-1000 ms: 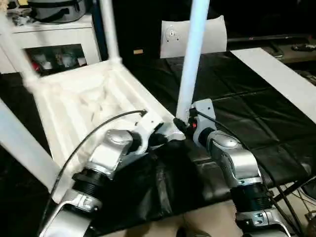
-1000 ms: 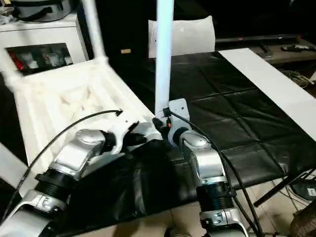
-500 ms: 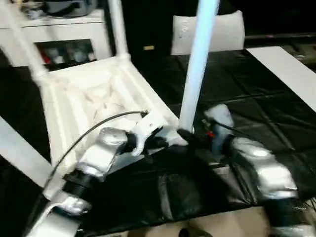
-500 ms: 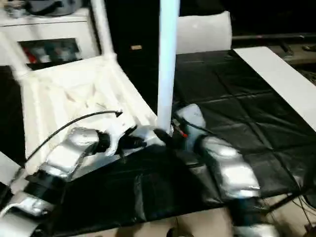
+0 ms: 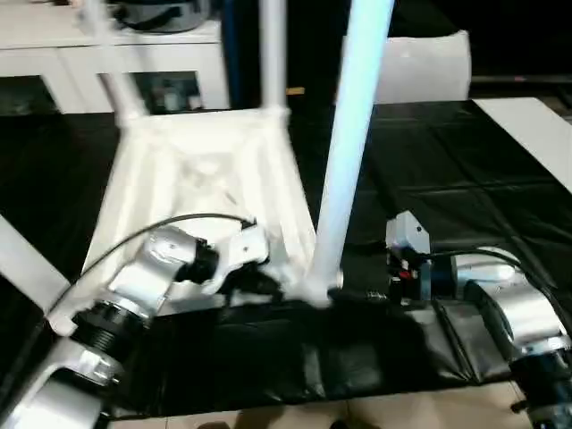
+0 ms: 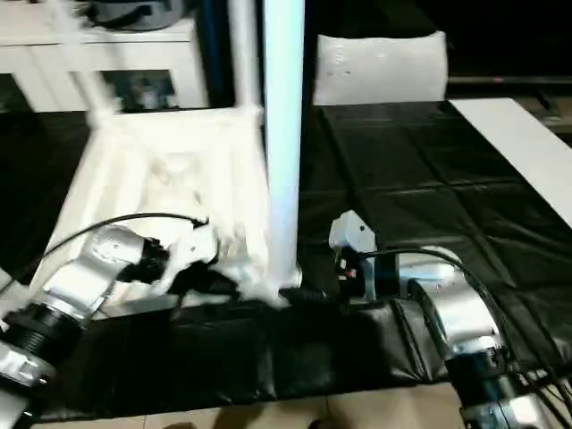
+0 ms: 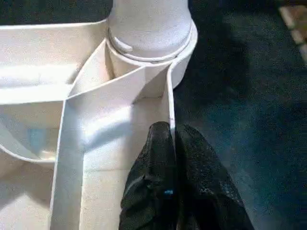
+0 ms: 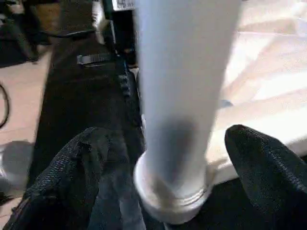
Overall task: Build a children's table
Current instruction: Rotate leg to tighten
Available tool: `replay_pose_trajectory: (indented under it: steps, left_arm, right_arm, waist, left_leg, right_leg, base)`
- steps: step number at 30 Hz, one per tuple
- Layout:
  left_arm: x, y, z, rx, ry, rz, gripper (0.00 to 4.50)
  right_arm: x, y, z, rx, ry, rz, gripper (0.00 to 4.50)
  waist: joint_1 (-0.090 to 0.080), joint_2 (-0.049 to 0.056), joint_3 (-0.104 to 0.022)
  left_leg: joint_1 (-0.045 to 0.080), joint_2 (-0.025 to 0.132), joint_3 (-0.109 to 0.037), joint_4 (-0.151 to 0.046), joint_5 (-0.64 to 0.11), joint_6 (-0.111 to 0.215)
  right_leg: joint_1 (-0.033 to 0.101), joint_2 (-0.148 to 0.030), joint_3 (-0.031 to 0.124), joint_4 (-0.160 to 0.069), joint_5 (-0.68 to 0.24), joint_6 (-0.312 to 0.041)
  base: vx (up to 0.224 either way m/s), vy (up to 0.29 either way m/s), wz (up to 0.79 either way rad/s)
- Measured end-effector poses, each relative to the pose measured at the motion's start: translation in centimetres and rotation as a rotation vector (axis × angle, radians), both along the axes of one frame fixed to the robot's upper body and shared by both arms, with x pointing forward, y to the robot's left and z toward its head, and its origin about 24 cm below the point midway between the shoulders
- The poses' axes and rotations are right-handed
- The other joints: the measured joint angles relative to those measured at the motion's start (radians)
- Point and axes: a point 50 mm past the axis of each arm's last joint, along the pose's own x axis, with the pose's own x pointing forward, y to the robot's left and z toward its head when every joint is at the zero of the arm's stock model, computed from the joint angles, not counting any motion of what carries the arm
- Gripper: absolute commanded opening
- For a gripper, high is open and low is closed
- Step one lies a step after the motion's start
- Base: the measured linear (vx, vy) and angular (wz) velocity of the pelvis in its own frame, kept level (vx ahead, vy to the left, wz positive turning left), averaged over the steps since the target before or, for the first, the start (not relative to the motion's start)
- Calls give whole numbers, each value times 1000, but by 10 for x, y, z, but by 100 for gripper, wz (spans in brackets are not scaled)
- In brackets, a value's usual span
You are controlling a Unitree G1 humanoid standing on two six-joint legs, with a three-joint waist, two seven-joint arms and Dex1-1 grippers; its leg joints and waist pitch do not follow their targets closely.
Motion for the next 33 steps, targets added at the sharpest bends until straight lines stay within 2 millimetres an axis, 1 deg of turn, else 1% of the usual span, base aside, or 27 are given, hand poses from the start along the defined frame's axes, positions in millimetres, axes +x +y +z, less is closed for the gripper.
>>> replay_pose_trajectory:
  steps: [3, 4, 5, 6, 8, 9, 10, 13, 16, 19, 20, 21, 23, 26, 28, 30, 33]
  left_arm:
    - [-3, -2, 0, 6, 13, -63, 0]
    - [-4, -3, 0, 8, 17, -87, 0]
    - [-5, -4, 0, 9, 18, -105, 0]
    - [-6, -4, 0, 11, 15, -121, 0]
    - [-7, -5, 1, 11, 12, -144, 0]
    - [-7, -5, 1, 12, 12, -148, 0]
    - [-7, -5, 1, 13, 12, -152, 0]
    - [-8, -5, 1, 16, 14, -167, 0]
    - [-8, -5, 1, 16, 11, -180, 0]
    - [-8, -4, 1, 18, 9, -184, 0]
    - [-8, -4, 1, 19, 8, -185, 0]
    - [-8, -4, 1, 20, 6, -186, 0]
    - [-8, -3, 2, 21, 4, -187, 0]
    - [-8, -3, 2, 21, 4, -184, 0]
    - [-7, -3, 1, 19, 13, -170, 0]
    - [-7, -4, 0, 15, 31, -139, 0]
    - [-3, -4, -1, 5, 49, -38, 0]
  right_arm:
    - [-1, 1, -2, 0, 16, 31, 368]
    - [-2, 2, -3, -1, 26, 48, 368]
    - [-3, 3, -4, -2, 34, 63, 349]
    - [-4, 4, -6, -2, 45, 81, 340]
    - [-6, 6, -8, 3, 68, 119, 333]
    - [-7, 7, -8, 3, 72, 128, 328]
    - [-7, 8, -8, 0, 80, 146, 308]
    - [-9, 8, -9, -12, 94, 181, 292]
    - [-10, 8, -10, -13, 98, 197, 256]
    - [-9, 10, -11, -16, 103, 209, 243]
    - [-9, 11, -11, -17, 102, 214, 233]
    - [-8, 12, -11, -18, 104, 217, 212]
    - [-8, 13, -12, -17, 107, 220, 208]
    - [-8, 13, -12, -15, 109, 218, 195]
    - [-9, 13, -12, -14, 115, 204, 195]
    - [-11, 13, -13, -10, 122, 163, 193]
    - [-9, 15, -12, -18, 107, 66, 193]
  waist:
    - [9, -5, -1]
    - [13, -6, -1]
    - [15, -7, -1]
    - [19, -8, -1]
    - [23, -9, 0]
    - [24, -9, 0]
    - [24, -10, 0]
    - [23, -11, 0]
    - [24, -12, 0]
    - [23, -14, 0]
    - [22, -15, 0]
    - [22, -16, 0]
    - [22, -18, 0]
    - [22, -19, 0]
    - [23, -19, 0]
    - [23, -19, 0]
    - [19, -19, 0]
  left_leg:
    - [1, 0, 10, 0, 1, 2]
    - [1, 0, 14, 0, 1, 2]
    - [1, 0, 15, 0, 1, 2]
    - [1, -1, 16, 0, 1, 2]
    - [1, -1, 16, 0, 1, 3]
    - [1, -1, 17, 0, 1, 3]
    - [1, -1, 17, 0, 1, 3]
    - [1, 0, 17, 0, 1, 2]
    - [1, 0, 17, 0, 1, 2]
    - [1, 0, 17, 0, 1, 1]
    - [1, 0, 17, 0, 1, 1]
    - [2, 0, 17, 0, 1, 1]
    - [2, 0, 17, 0, 2, -1]
    - [2, 0, 17, 0, 1, -3]
    - [2, 0, 17, 0, 1, -3]
    - [3, 0, 17, 0, 1, -4]
    - [8, -1, 19, 0, 4, -4]
  right_leg:
    - [0, 0, 11, 1, 0, 1]
    - [0, -1, 14, 1, -1, 2]
    - [0, -2, 15, 1, -1, 2]
    - [0, -2, 16, 1, -2, 3]
    - [0, -2, 18, 2, -2, 3]
    - [0, -2, 18, 2, -2, 3]
    - [0, -2, 19, 3, -3, 4]
    - [-1, -2, 18, 5, -4, 6]
    - [-1, -2, 18, 6, -4, 7]
    - [-1, -2, 18, 6, -4, 7]
    - [-1, -2, 18, 6, -4, 7]
    - [-1, -2, 18, 7, -4, 7]
    - [-1, -2, 18, 8, -4, 7]
    - [-1, -2, 18, 9, -4, 7]
    - [-1, -2, 18, 9, -5, 7]
    - [-1, -2, 19, 10, -5, 7]
    - [0, -2, 24, 14, -8, 13]
  base:
    - [0, 0, 0]
    - [0, 0, 0]
    - [0, 0, 0]
    - [0, 0, 0]
    - [0, 0, 0]
    - [0, 0, 0]
    - [0, 0, 0]
    - [0, 0, 0]
    - [0, 0, 0]
    - [0, 0, 0]
    - [0, 0, 0]
    - [0, 0, 0]
    - [0, 0, 0]
    - [0, 0, 0]
    - [0, 0, 0]
    - [0, 0, 0]
    - [0, 0, 0]
